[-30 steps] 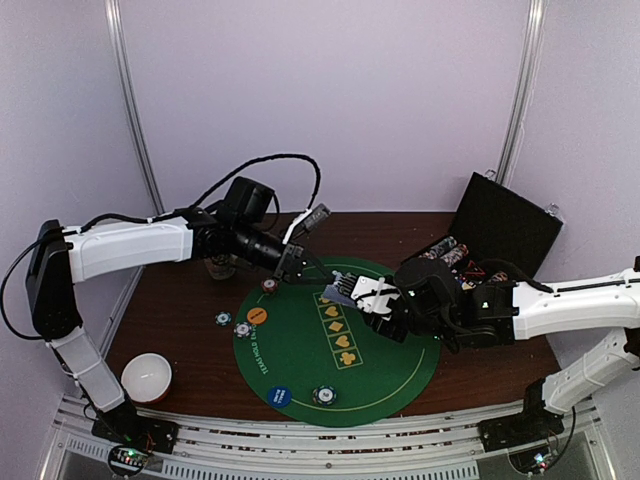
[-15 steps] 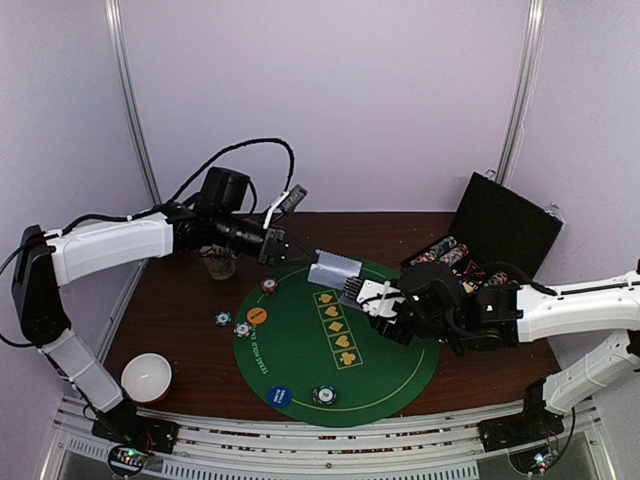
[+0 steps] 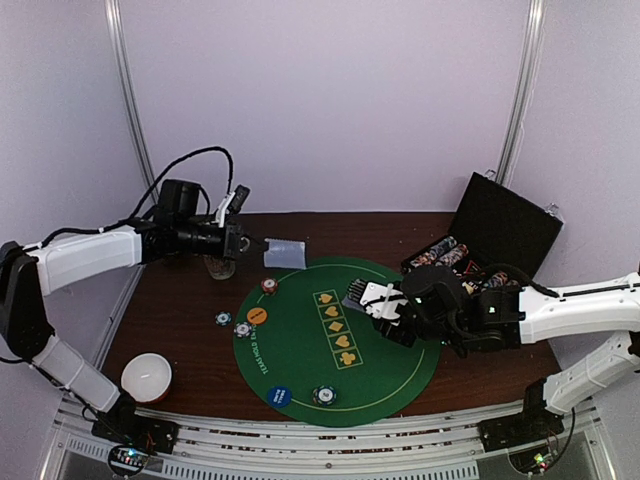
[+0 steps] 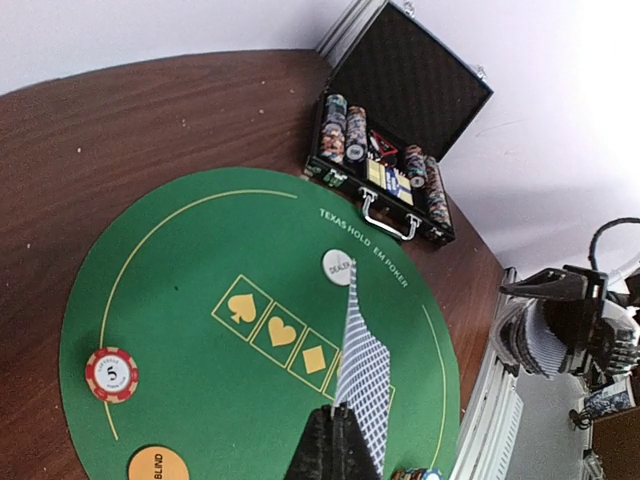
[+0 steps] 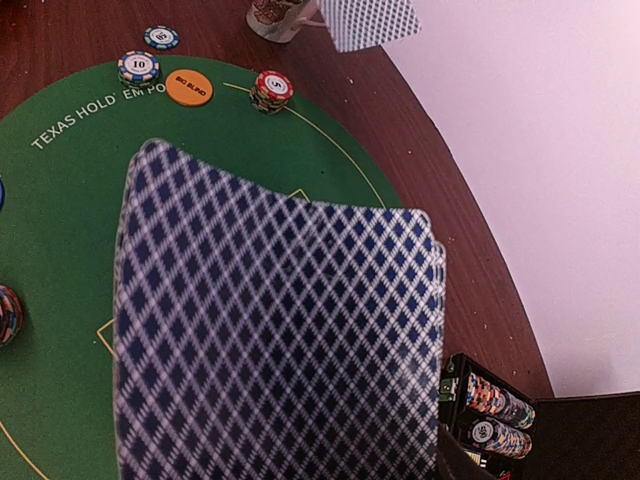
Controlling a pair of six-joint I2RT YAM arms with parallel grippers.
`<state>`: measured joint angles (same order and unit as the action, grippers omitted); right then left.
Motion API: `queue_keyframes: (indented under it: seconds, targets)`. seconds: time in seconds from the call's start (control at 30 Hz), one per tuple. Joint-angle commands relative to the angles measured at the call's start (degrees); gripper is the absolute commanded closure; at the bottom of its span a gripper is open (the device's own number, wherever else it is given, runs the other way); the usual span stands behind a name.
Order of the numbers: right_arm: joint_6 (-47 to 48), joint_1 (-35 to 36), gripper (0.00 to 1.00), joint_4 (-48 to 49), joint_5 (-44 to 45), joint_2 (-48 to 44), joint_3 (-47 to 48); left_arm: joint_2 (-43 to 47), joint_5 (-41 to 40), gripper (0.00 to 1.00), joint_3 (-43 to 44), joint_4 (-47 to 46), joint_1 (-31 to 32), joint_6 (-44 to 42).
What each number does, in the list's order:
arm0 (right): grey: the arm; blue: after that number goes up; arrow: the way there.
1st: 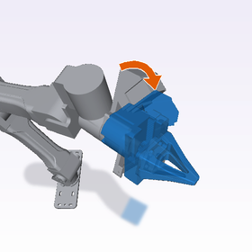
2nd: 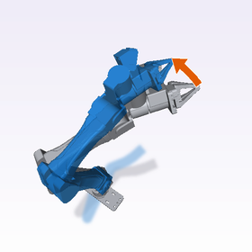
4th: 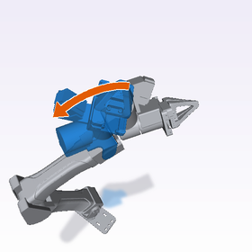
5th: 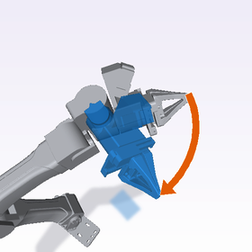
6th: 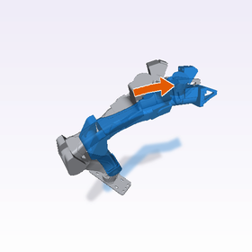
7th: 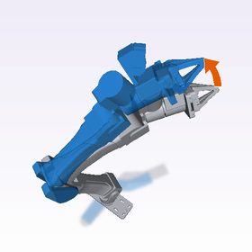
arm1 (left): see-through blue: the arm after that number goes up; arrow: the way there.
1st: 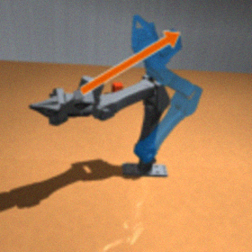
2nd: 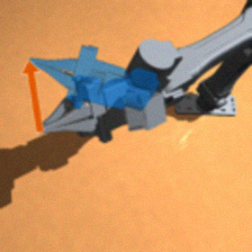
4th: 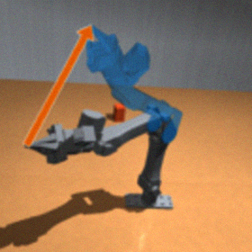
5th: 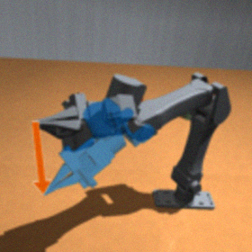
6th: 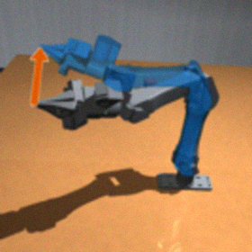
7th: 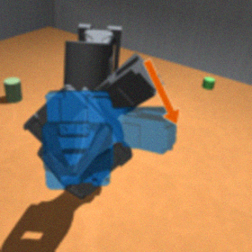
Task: Distribute texas hold em gaming equipment
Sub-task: Distribute the poker card in the big blind area.
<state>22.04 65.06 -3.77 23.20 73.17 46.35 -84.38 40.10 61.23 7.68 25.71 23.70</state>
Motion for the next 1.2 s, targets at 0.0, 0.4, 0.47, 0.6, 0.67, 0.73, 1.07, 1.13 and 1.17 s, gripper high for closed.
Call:
queue_keyframes:
  seconds: [0.0,0.4,0.47,0.6,0.67,0.73,1.07,1.13,1.17]
  targets:
    - [-1.13,-0.28,0.53,-0.13,1.16,-1.09,-0.32,-3.56,-4.40,1.00,-0.75,1.60,0.21,-4.86]
    - [-1.70,-0.28,0.53,-0.80,1.23,-1.35,-0.38,-8.35,-12.43,1.00,-8.84,-7.56,0.20,1.29]
    - [-1.51,-0.27,0.53,-0.80,1.32,-1.32,-0.38,-9.59,-12.54,1.00,-9.30,-7.45,0.17,1.30]
    - [-1.28,-0.25,0.53,-1.25,1.41,-1.27,0.06,-9.15,-12.05,1.00,-8.81,-5.77,0.12,-0.25]
    - [-1.30,-0.23,0.53,-1.57,1.41,-1.35,0.11,-7.30,-11.89,1.00,-8.63,-5.32,0.00,-2.01]
    - [-1.30,-0.24,0.53,-1.70,1.45,-1.51,-0.01,-5.87,-12.14,1.00,-8.25,-3.29,-0.08,-3.71]
    - [-0.97,-0.28,0.53,-1.37,1.59,-1.70,-0.32,-9.57,-4.67,1.00,-10.40,-2.95,-2.65,-2.49]
    - [-0.80,-0.27,0.53,-1.35,1.67,-1.86,-0.36,-10.71,-3.33,1.00,-9.95,-2.76,-2.60,-3.25]
    - [-0.75,-0.28,0.53,-1.33,1.69,-1.96,-0.44,-11.29,-2.67,1.00,-9.65,-2.62,-2.60,-3.65]
